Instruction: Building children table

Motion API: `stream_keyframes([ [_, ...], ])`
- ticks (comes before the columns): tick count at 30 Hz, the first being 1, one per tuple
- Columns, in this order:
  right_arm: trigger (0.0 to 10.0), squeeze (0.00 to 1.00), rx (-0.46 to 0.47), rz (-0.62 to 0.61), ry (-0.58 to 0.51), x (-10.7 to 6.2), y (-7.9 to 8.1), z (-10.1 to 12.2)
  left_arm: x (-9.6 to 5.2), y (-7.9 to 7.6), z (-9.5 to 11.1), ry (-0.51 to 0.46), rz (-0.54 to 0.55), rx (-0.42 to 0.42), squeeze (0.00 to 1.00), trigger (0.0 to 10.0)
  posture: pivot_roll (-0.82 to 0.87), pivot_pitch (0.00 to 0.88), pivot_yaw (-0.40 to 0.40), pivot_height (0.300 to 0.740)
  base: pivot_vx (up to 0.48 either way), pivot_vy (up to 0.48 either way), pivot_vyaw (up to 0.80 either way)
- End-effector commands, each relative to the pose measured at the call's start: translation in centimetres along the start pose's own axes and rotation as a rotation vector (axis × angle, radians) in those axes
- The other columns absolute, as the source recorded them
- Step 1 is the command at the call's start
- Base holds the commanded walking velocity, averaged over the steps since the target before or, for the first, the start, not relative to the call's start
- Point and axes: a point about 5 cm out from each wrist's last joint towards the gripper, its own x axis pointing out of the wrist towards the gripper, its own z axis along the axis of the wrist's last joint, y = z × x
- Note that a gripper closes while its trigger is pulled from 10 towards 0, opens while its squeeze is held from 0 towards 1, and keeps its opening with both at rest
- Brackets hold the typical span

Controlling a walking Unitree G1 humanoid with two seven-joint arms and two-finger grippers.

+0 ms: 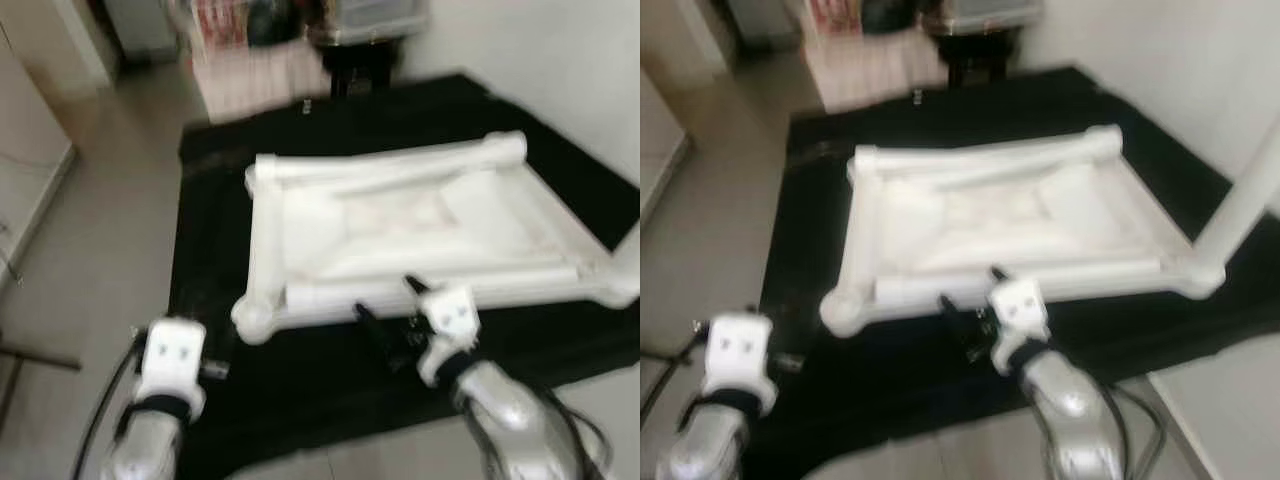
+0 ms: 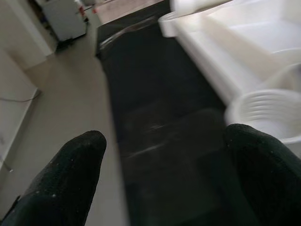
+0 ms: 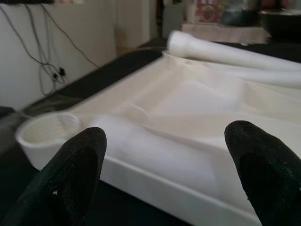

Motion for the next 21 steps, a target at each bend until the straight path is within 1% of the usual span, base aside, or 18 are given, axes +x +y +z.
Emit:
stream_keyframes([
  [1, 10.0, 0.00, -0.014, -0.009, 0.003, -0.1, -0.3, -0.2, 0.1, -0.1, -0.2, 0.016, -0.015, 0.017, 0.00, 10.0, -0.07, 0.117, 0.091, 0.740, 0.000, 0.000, 0.00],
  [5, 10.0, 0.00, -0.005, -0.013, -0.010, 0.4, -0.4, 0.0, 0.4, -0.4, -0.1, 0.014, -0.032, 0.012, 0.00, 10.0, -0.10, 0.120, 0.091, 0.740, 0.000, 0.000, 0.00],
  [8, 10.0, 0.00, 0.016, -0.023, -0.020, 0.8, -0.6, 0.1, 0.5, -0.7, 0.1, -0.005, -0.070, 0.016, 0.00, 10.0, -0.10, 0.120, 0.097, 0.740, 0.000, 0.000, 0.00],
  [13, 10.0, 0.00, 0.044, -0.018, -0.028, 1.2, -0.6, 0.0, 0.7, -0.7, 0.5, -0.028, -0.086, 0.010, 0.00, 10.0, -0.11, 0.120, 0.099, 0.740, 0.000, 0.000, 0.00],
  [16, 10.0, 0.00, 0.072, -0.050, -0.027, 2.2, -1.1, -0.1, 1.6, -0.3, 1.1, -0.052, -0.083, -0.045, 0.00, 10.0, -0.12, 0.109, 0.103, 0.740, 0.000, 0.000, 0.00],
  [18, 10.0, 0.00, 0.072, -0.050, -0.027, 2.2, -1.1, -0.1, 1.6, -0.3, 1.1, -0.052, -0.083, -0.045, 0.00, 10.0, -0.12, 0.109, 0.103, 0.740, 0.000, 0.000, 0.00],
  [19, 10.0, 0.00, 0.072, -0.058, -0.027, 2.4, -1.2, -0.1, 1.9, -0.3, 1.3, -0.059, -0.086, -0.062, 0.00, 10.0, -0.12, 0.109, 0.103, 0.740, 0.000, 0.000, 0.00],
  [21, 10.0, 0.00, 0.071, -0.043, -0.017, 2.6, -1.0, -0.3, 2.7, -0.4, 2.3, -0.065, -0.101, -0.252, 0.00, 10.0, -0.12, 0.108, 0.108, 0.740, 0.000, 0.000, -0.80],
])
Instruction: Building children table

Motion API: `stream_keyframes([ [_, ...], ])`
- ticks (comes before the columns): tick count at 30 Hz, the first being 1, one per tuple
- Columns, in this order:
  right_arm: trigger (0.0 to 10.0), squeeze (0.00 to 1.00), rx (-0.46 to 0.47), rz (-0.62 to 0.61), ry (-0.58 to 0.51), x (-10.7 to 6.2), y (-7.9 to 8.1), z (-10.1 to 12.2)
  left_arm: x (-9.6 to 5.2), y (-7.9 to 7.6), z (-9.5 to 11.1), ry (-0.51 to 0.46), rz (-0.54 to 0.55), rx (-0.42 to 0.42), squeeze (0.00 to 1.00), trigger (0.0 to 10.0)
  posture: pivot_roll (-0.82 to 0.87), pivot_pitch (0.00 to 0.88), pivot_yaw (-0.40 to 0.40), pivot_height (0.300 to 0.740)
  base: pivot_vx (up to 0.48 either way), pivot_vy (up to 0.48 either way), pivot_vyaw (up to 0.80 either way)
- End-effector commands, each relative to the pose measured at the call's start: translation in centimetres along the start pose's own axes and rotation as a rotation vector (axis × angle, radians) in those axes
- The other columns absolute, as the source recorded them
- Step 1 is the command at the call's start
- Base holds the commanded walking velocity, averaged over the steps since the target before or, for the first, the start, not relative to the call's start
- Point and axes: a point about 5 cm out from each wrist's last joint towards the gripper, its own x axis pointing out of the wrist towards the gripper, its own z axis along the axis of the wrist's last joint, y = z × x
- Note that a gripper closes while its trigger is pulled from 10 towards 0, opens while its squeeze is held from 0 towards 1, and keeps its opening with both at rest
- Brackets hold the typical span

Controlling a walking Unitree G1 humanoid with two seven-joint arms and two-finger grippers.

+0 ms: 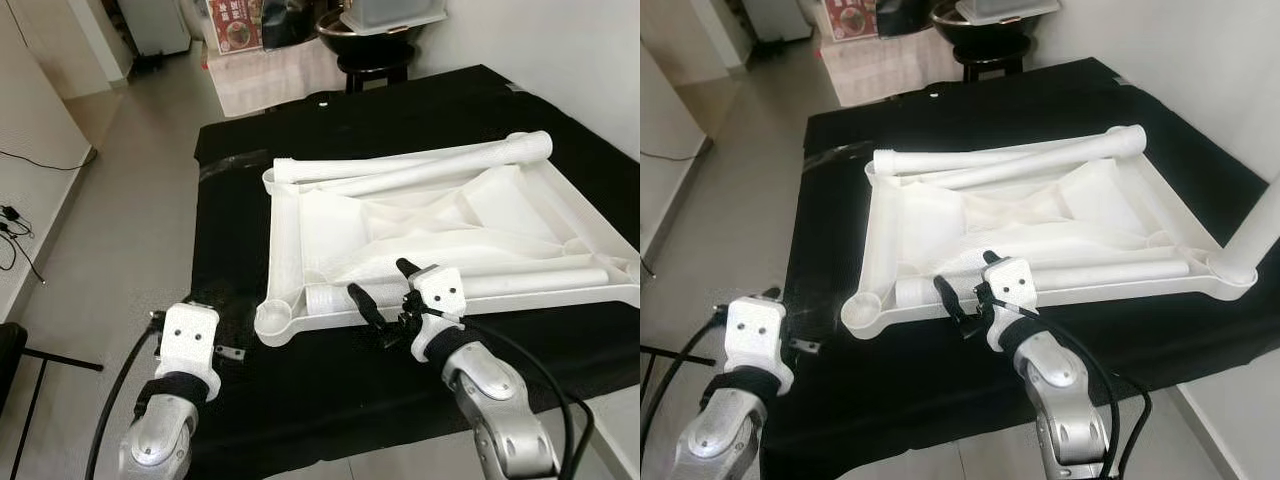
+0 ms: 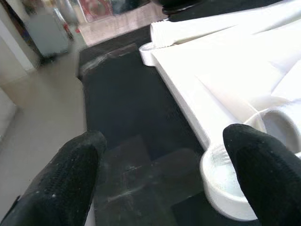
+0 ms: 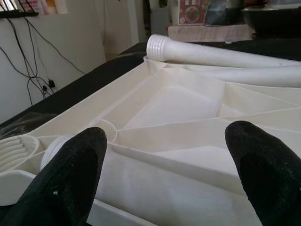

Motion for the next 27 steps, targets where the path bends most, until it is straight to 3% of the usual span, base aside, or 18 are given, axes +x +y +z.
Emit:
stream_keyframes([
  [1, 10.0, 0.00, 0.016, 0.007, -0.005, 0.1, 0.3, -0.2, 0.4, 0.2, 0.3, 0.008, -0.006, -0.091, 0.00, 10.0, -0.12, 0.108, 0.108, 0.740, 0.000, 0.000, -0.80],
  [3, 10.0, 0.00, 0.020, 0.015, 0.000, 0.2, 0.4, -0.3, 1.0, 0.0, 1.0, -0.007, -0.022, -0.211, 0.00, 10.0, -0.13, 0.107, 0.109, 0.740, 0.000, 0.000, -0.80],
  [7, 10.0, 0.00, 0.023, 0.019, 0.001, 0.3, 0.4, -0.4, 1.6, 0.0, 1.7, -0.027, -0.033, -0.260, 0.00, 10.0, -0.13, 0.107, 0.109, 0.740, 0.000, 0.000, -0.80],
  [16, 10.0, 0.00, 0.036, 0.036, -0.011, 0.5, 0.4, -0.5, 1.9, -0.3, 1.9, -0.026, -0.057, -0.253, 0.00, 10.0, -0.13, 0.097, 0.112, 0.740, 0.000, 0.000, -0.80],
  [27, 10.0, 0.00, 0.046, 0.054, -0.014, 0.7, 0.4, -0.7, 2.0, -0.5, 1.8, 0.007, -0.077, -0.255, 0.00, 10.0, -0.13, 0.090, 0.114, 0.740, 0.000, 0.000, 0.00],
])
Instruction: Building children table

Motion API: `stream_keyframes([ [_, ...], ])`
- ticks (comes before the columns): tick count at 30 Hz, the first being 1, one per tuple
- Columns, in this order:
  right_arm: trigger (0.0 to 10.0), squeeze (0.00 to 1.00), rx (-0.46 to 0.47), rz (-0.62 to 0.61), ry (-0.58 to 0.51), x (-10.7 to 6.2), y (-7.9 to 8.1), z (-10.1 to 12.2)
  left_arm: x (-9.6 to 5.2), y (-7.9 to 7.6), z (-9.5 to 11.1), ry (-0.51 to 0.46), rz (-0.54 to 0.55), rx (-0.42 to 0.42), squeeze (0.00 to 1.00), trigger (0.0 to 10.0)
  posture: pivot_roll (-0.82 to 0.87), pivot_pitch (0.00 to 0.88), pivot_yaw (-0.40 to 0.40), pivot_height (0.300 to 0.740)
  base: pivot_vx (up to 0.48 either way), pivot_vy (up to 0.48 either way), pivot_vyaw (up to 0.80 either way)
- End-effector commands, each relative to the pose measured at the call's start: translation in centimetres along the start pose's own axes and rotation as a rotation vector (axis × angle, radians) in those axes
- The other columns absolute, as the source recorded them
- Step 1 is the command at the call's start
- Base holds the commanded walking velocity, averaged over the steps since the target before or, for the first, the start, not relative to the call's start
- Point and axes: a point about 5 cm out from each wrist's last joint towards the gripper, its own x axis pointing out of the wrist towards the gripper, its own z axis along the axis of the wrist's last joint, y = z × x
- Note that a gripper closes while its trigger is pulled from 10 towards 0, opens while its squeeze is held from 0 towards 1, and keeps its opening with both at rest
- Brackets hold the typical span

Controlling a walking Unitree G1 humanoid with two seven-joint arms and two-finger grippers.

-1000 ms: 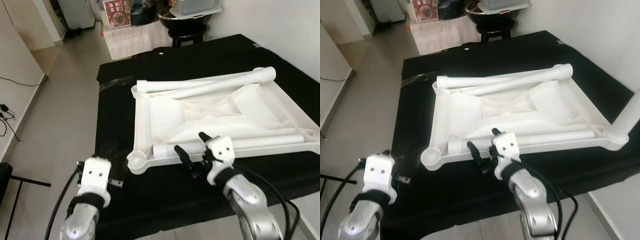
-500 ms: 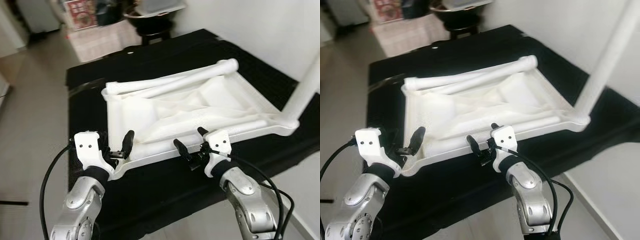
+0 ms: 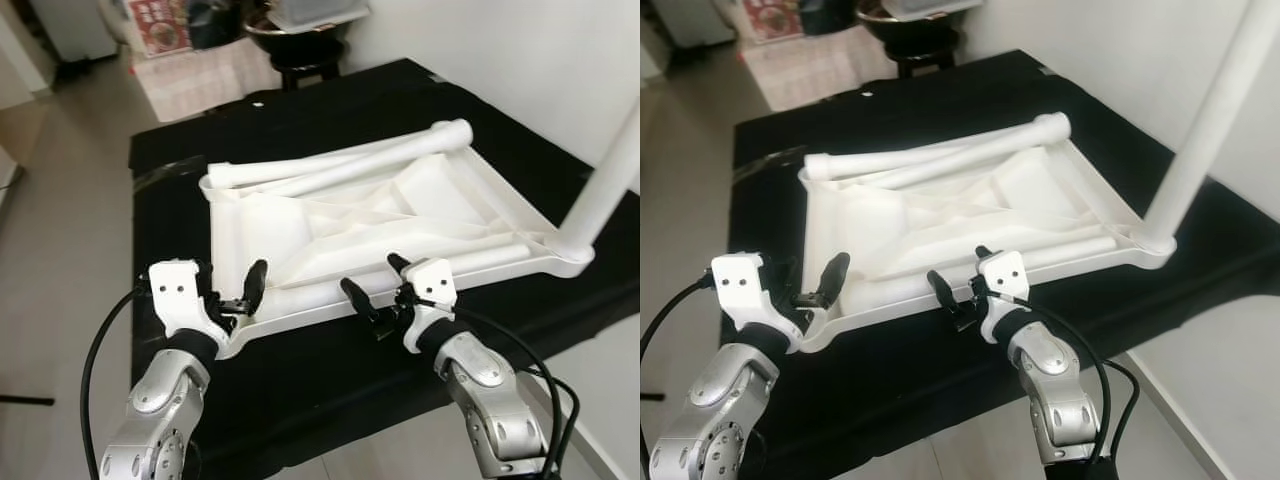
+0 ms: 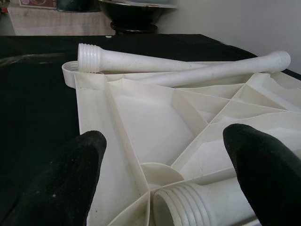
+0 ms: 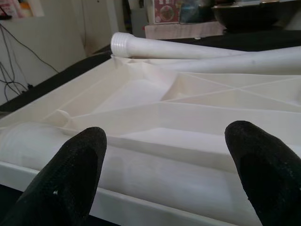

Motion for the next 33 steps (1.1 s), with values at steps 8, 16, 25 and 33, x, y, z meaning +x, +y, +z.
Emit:
stream_keyframes([
  [8, 10.0, 0.00, 0.018, 0.020, -0.006, 0.27, 0.31, -0.21, -0.24, 0.16, -0.59, 0.048, -0.004, -0.015, 0.00, 10.0, -0.13, 0.095, 0.116, 0.740, 0.000, 0.000, 0.00],
  [16, 10.0, 0.00, 0.011, 0.030, 0.006, 0.34, 0.36, -0.37, -0.39, -0.07, -0.90, 0.067, -0.014, -0.014, 0.00, 10.0, -0.13, 0.097, 0.118, 0.740, 0.000, 0.000, -0.66],
  [25, 10.0, 0.00, 0.031, 0.034, -0.010, 0.32, 0.30, -0.31, -0.43, -0.21, -0.98, 0.074, -0.019, -0.011, 0.00, 10.0, -0.13, 0.098, 0.118, 0.740, 0.000, 0.000, -0.36],
  [33, 10.0, 0.00, 0.037, 0.041, -0.007, 0.36, 0.29, -0.38, -0.46, -0.29, -1.07, 0.083, -0.021, -0.014, 0.00, 10.0, -0.13, 0.098, 0.119, 0.740, 0.000, 0.000, 0.00],
])
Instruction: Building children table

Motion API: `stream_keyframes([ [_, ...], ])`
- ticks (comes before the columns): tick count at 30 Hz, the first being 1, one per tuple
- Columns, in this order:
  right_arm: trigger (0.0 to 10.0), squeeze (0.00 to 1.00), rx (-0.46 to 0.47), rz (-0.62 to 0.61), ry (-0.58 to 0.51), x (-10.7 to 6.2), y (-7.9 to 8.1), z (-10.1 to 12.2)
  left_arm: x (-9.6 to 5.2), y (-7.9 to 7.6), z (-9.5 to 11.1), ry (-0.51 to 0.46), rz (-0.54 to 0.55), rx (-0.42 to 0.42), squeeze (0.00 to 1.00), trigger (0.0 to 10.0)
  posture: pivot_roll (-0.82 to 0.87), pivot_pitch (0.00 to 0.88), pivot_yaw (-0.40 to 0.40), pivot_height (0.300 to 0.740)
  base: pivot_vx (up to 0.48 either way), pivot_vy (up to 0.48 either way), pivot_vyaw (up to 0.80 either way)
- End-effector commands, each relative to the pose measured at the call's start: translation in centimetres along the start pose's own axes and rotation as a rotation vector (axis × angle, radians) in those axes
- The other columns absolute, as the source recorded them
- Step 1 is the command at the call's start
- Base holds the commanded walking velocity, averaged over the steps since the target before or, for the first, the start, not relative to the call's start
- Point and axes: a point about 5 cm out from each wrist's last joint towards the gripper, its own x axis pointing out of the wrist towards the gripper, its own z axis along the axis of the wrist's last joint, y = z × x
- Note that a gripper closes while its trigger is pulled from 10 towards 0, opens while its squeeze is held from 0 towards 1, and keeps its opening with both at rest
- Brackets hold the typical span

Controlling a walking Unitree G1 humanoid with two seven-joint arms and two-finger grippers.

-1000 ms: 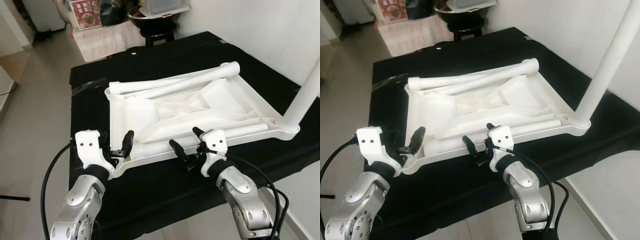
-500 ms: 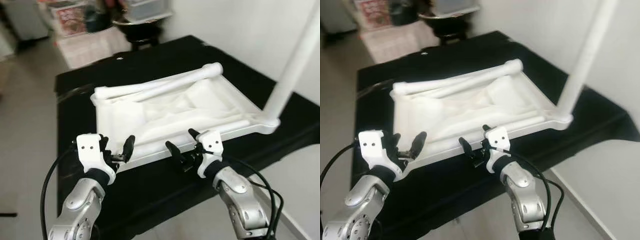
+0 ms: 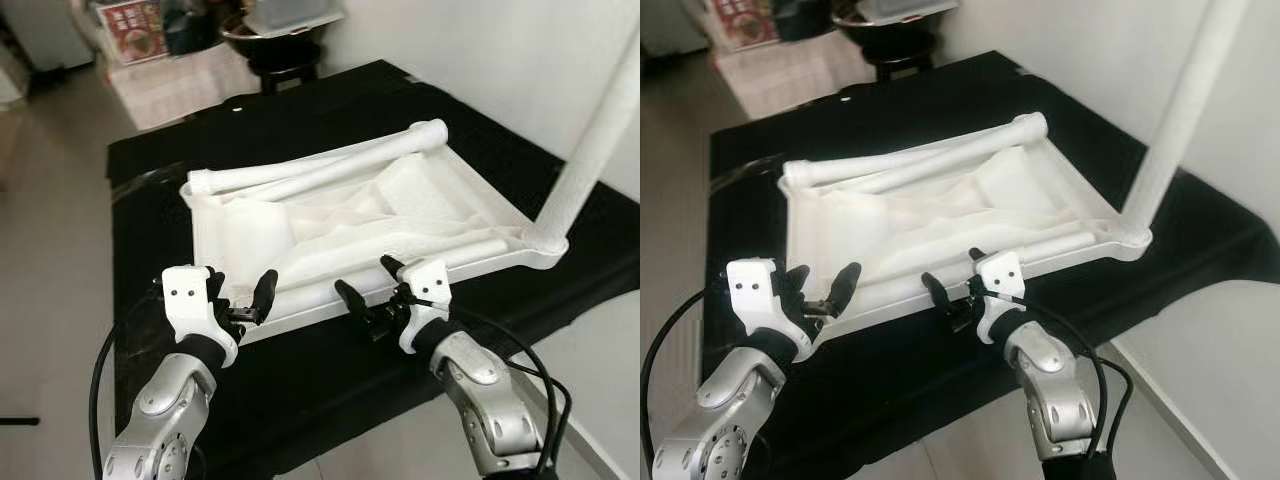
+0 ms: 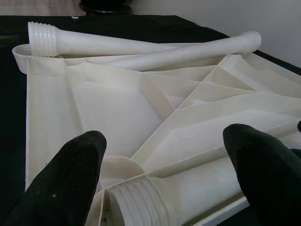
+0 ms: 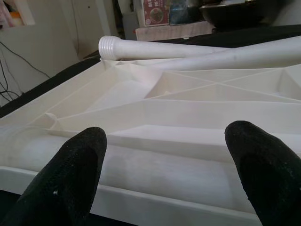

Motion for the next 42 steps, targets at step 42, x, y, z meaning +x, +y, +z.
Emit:
stream_keyframes([
  [42, 10.0, 0.00, -0.117, -0.098, -0.127, 1.2, -4.3, 5.4, 1.0, 1.2, 1.2, 0.023, 0.182, 0.124, 0.00, 10.0, -0.13, 0.097, 0.114, 0.740, 0.000, 0.000, 0.00],
])
